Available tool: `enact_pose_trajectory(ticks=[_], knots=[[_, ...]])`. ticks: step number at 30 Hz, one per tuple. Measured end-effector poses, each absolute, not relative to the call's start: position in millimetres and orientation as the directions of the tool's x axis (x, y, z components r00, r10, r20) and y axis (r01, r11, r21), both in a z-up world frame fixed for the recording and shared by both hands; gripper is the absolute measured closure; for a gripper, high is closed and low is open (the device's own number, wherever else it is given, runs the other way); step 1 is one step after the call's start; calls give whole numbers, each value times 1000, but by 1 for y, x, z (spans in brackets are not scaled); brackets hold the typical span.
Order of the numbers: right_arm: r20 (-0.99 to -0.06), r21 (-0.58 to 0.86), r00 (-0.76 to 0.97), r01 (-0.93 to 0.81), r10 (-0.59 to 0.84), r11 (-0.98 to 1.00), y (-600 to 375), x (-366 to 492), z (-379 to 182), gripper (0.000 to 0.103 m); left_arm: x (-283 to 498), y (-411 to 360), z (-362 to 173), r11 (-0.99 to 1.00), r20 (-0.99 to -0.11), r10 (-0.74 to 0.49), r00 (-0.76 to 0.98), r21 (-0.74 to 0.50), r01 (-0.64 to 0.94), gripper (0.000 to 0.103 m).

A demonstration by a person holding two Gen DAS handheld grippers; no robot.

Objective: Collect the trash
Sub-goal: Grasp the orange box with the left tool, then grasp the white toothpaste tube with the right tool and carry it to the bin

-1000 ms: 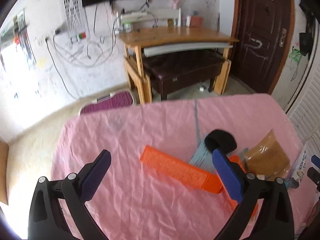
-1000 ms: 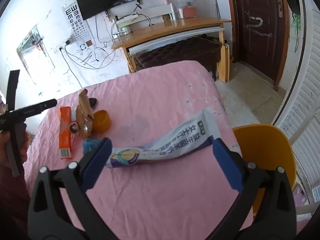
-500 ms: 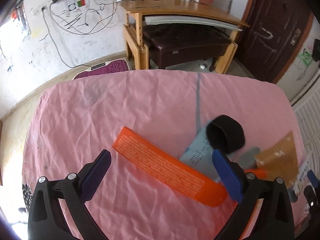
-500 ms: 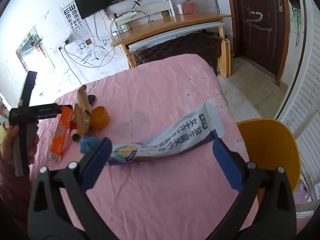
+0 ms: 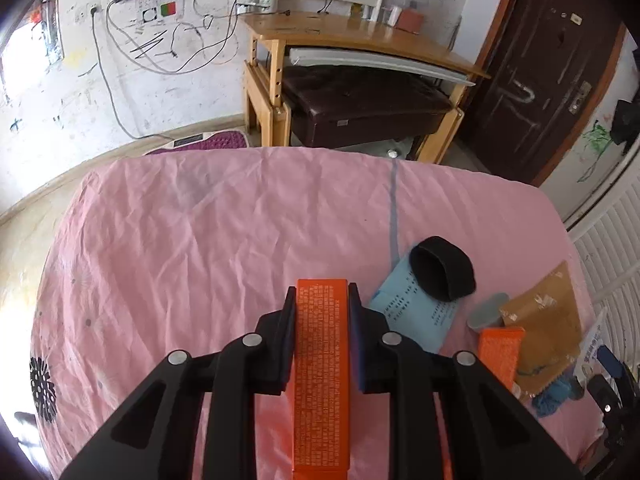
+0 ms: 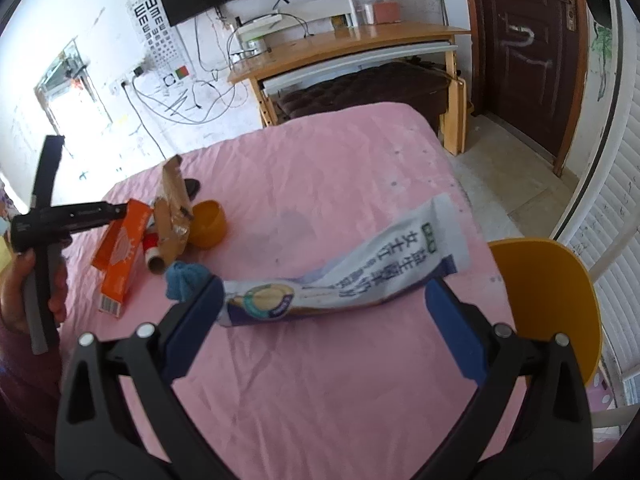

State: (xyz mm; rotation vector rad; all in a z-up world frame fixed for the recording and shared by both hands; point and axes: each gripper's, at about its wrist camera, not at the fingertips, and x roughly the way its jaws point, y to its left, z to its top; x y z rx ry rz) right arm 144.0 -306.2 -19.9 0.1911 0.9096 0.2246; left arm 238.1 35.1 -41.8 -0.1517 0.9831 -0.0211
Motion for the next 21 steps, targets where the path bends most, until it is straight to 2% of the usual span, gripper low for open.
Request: enact_pose_trajectory(ticks=[10,11,12,13,15,16,21], knots=[[-787,215,566,-122,246,969,-293,158,-23,7,219,36,-28,994,-809,-87,581,-105,3,84],[-791,199,565,-122,233,972,-292,159,-23,13,216,38,-28,994,-807,-95,583,-112,6,84],[-800,176,561,-121,214,977,-290,162,-23,28,216,38,-28,993,-806,-102,583,-116,12,84],[-810,155,553,-119,195,981,-288,165,-24,34,215,39,-30,993,-806,-106,582,-120,13,84],[-825,138,533,-127,185,982,-285,169,-28,39,212,41,-31,991,-806,-118,580,-134,15,84],[-828,124,533,-130,175,984,-283,169,-29,47,210,42,-31,989,-806,-128,578,-144,18,84],[-832,36,543,-157,117,987,-273,170,-29,57,204,41,-32,989,-799,-139,585,-146,34,84]])
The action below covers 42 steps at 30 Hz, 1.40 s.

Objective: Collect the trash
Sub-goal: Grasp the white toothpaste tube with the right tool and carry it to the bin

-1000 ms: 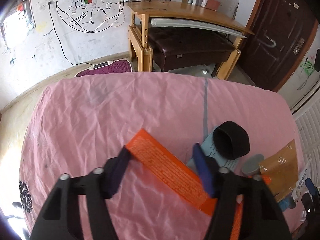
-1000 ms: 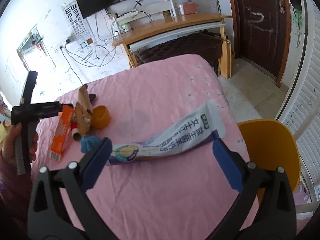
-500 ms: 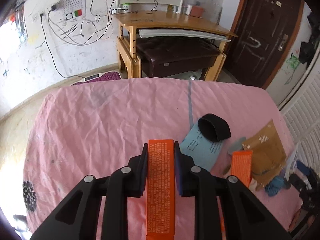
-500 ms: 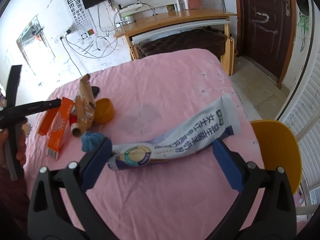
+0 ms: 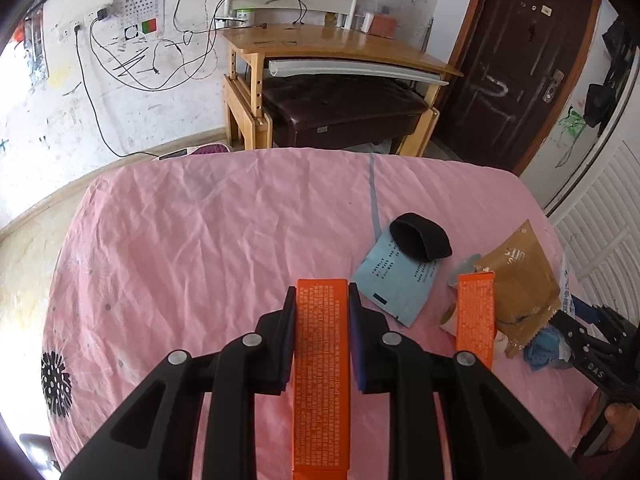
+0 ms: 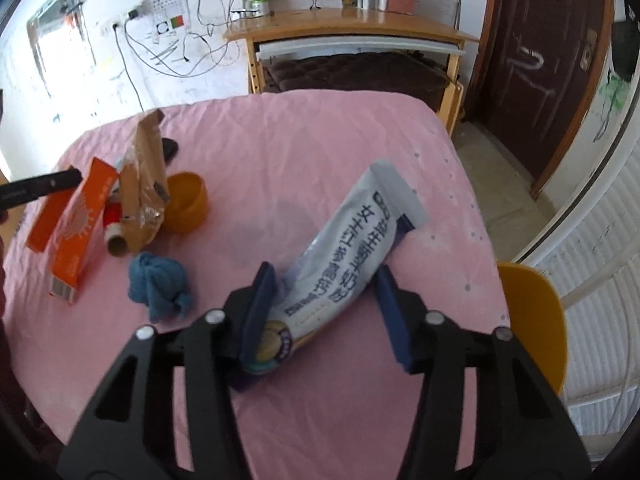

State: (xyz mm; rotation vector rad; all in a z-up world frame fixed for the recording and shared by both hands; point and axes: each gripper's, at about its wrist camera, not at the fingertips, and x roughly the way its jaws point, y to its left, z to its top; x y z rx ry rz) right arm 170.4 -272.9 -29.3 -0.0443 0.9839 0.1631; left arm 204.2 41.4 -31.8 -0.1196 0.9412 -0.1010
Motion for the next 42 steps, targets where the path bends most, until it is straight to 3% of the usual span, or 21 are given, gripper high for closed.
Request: enact_pose_trajectory(ticks=[6,25,42], knots=[[-805,-10,588,-153,83,988,-270,164,-21,68,190,37,-25,989,-781,-144,607,-141,53,84],[-708,-28,706,-32,3,999,-311,146,15,71,172,7,23,982,-726,-188,661,-123,144,84],[-682,-11,715,200,-154,980,-417,132,-7,71,175,-175,51,886,-725,-362,586,-74,457,84]])
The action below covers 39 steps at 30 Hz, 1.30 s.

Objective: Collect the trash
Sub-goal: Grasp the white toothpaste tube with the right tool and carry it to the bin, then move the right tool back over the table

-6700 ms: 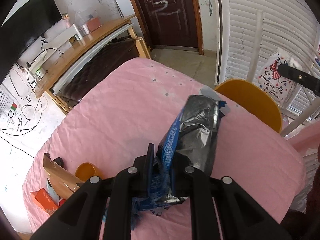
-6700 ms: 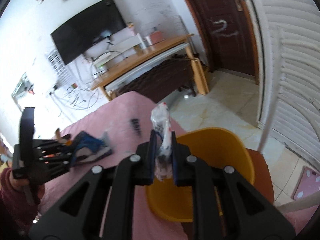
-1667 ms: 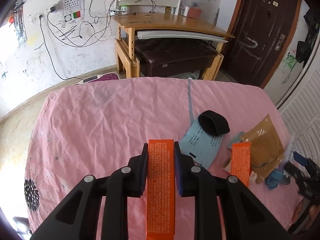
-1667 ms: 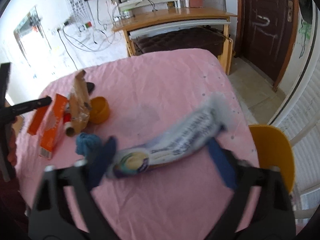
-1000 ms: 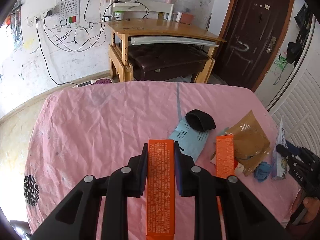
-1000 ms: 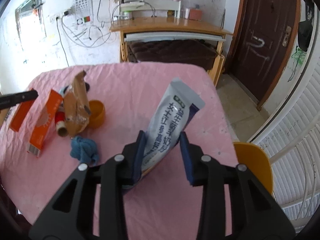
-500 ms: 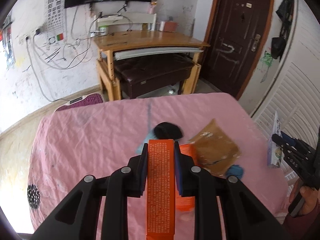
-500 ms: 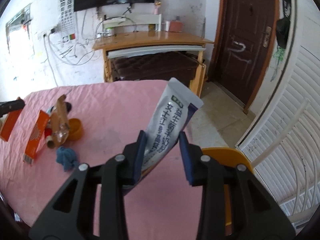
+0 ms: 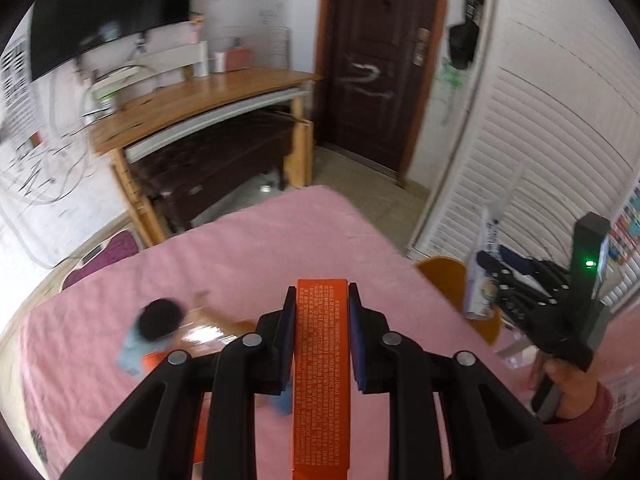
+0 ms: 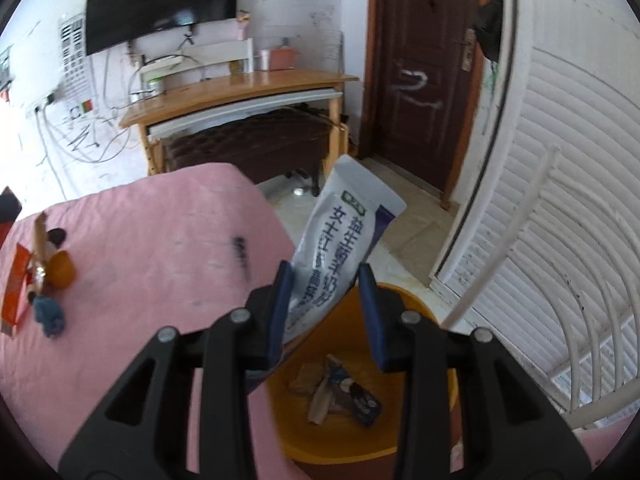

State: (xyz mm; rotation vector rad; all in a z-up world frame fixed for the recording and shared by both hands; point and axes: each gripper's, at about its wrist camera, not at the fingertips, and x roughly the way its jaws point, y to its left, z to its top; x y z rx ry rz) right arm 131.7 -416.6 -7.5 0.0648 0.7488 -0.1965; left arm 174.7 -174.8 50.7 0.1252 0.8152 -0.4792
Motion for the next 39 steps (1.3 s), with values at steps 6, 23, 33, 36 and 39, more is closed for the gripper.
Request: enact_pose_trajectory(ticks=[6,23,33,36,39], knots=[[-694,-10,699,235,-176,972,-446,128,-30,70,179,-238,43,867,-740,-374,559,-65,494,84],[-760,91,643,250,-95,964,-487,140,-90,70,200,-387,7,823,-785,-400,474,-80,563,84],[-754,125,648,305,-110,944,-508,130,-87,70,204,-390,-6,829,-789,-393,473,-81,553,76],[-751,133,652,313,-110,941,-510,127,-84,70,203,-383,-2,836,-789,-389,475,-86,541,75],[-740,134,664,300,-106,944,-504,125,-78,70,200,-370,4,845,-780,-395,485,-101,525,75]])
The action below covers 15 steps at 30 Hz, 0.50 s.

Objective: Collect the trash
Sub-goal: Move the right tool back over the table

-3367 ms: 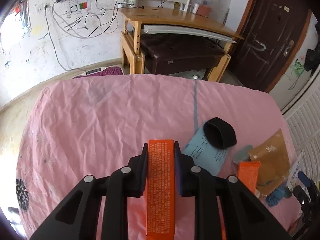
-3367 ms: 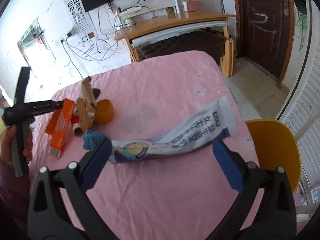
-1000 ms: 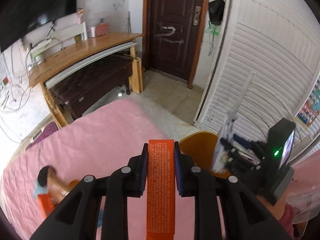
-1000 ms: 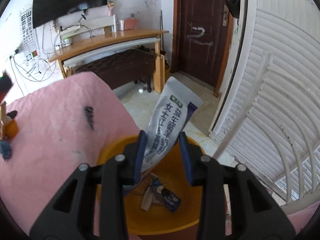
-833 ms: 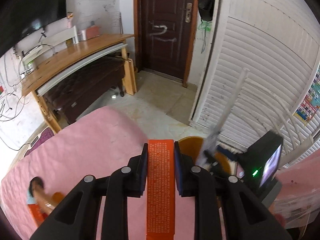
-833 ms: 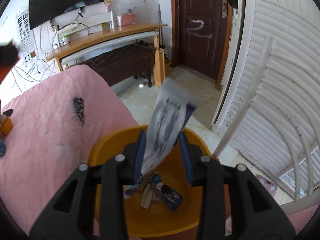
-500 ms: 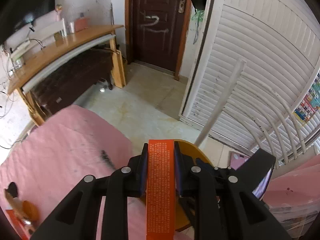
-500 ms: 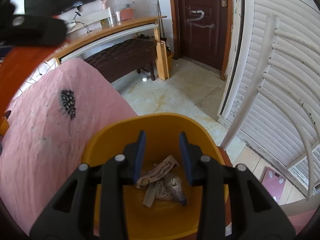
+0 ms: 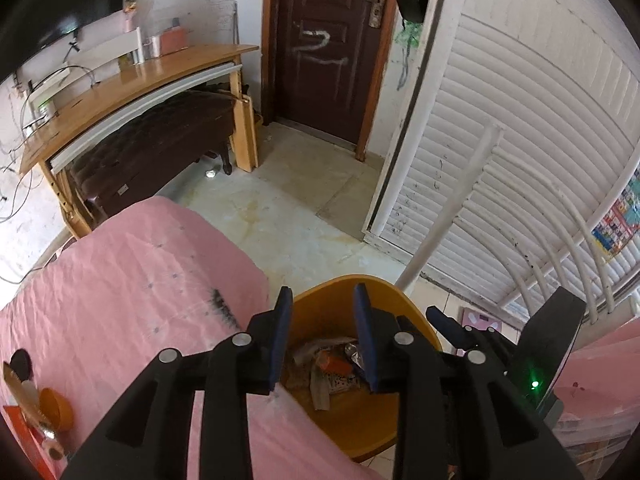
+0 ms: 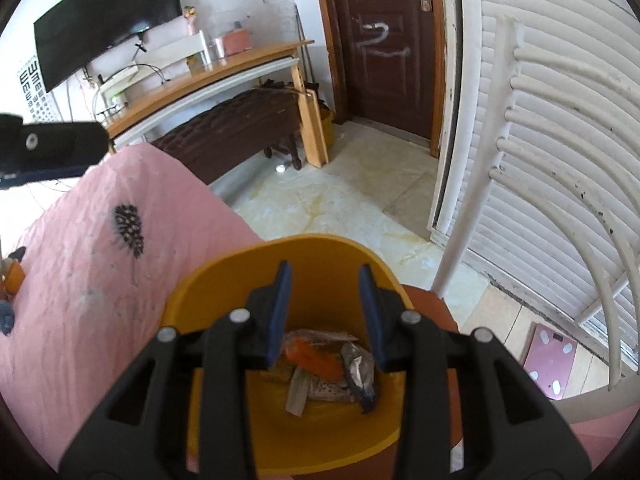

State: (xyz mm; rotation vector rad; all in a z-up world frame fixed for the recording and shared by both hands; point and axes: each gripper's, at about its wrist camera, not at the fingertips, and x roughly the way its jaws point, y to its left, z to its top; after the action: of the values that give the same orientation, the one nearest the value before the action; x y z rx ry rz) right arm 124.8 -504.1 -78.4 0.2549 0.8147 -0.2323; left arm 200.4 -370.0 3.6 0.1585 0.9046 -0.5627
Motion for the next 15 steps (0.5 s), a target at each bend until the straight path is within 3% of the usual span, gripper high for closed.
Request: enact_pose_trajectory(ticks=[8,10,12,14,15], knots=[[-706,95,704,209,-82,973,-460,127,-49,69,185,-321,24,867,-745,-342,573,-14,499,75],[-702,85,709,185,-72,979,-450,128,-44,53,181,-304,30,873,-738,-332,587,-4,488,74],[-694,77,718,155,-59,985,-437,130,-37,48,177,-288,36,881,-726,-316,611,15,472,61],[-688,69,724,125,-43,990,-422,131,-31,48,173,-269,42,891,-713,-308,630,16,453,34],[-685,66,727,111,-35,992,-416,133,-27,48,171,-259,45,897,-703,-304,643,16,442,30]])
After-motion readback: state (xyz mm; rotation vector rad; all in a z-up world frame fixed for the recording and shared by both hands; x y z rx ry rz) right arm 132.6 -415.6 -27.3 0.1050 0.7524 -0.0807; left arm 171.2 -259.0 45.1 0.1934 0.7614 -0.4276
